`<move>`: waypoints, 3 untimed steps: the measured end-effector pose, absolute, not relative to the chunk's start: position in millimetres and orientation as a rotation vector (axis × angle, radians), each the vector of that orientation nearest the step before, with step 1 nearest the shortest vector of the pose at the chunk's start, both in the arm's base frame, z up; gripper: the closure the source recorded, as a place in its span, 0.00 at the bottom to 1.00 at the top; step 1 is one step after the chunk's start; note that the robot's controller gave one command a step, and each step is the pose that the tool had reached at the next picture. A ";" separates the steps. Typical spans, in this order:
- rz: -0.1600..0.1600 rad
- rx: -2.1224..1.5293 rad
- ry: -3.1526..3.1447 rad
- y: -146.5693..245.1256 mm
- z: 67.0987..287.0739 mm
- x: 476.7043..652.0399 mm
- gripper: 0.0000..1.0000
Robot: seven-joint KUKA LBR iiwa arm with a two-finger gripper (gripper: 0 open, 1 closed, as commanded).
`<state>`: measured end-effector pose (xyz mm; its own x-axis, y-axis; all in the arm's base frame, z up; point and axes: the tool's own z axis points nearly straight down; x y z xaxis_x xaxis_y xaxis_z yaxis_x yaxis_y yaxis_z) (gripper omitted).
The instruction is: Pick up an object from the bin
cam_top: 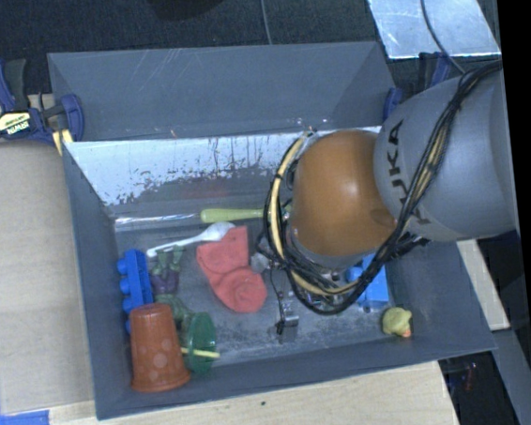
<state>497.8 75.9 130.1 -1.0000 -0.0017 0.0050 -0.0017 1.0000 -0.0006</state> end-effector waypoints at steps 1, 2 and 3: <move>-0.001 0.000 -3.144 75.9 133.2 499.8 0.00; 0.000 -0.042 -3.141 114.7 67.0 499.0 0.00; -0.004 -0.172 -3.154 133.2 117.0 493.6 0.00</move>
Offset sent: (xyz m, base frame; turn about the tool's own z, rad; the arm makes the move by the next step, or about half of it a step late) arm 0.0015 0.0372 -0.0601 0.0321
